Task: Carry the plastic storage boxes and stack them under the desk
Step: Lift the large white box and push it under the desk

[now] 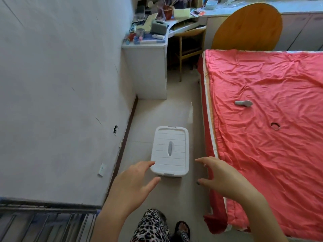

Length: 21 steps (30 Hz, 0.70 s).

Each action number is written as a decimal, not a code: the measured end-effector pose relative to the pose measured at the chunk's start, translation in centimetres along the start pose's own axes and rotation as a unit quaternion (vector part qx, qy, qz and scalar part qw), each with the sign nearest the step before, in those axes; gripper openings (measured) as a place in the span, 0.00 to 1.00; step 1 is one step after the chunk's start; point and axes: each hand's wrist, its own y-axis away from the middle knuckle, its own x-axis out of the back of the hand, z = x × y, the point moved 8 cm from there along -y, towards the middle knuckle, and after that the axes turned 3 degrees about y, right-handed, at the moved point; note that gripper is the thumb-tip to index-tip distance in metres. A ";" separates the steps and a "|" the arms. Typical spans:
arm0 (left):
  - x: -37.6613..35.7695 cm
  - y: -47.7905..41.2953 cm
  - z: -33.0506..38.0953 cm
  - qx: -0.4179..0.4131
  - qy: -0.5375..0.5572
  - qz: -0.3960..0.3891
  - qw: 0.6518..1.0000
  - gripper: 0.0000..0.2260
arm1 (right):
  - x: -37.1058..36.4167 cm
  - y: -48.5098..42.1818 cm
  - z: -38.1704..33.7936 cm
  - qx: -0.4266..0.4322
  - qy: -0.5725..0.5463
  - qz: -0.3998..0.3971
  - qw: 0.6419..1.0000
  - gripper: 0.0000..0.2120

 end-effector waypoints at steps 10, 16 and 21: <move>1.3 -12.1 -5.0 0.006 0.024 -0.051 0.998 0.24 | 0.5 -12.0 -0.3 -0.027 0.008 -0.031 0.999 0.30; 3.2 -21.6 -8.4 -0.009 0.042 -0.067 0.997 0.24 | 1.0 -21.0 -0.6 -0.057 -0.011 -0.034 0.998 0.32; 3.8 -28.7 -11.0 -0.008 0.051 -0.075 0.996 0.23 | 2.1 -27.3 -0.2 -0.069 -0.042 0.015 0.997 0.31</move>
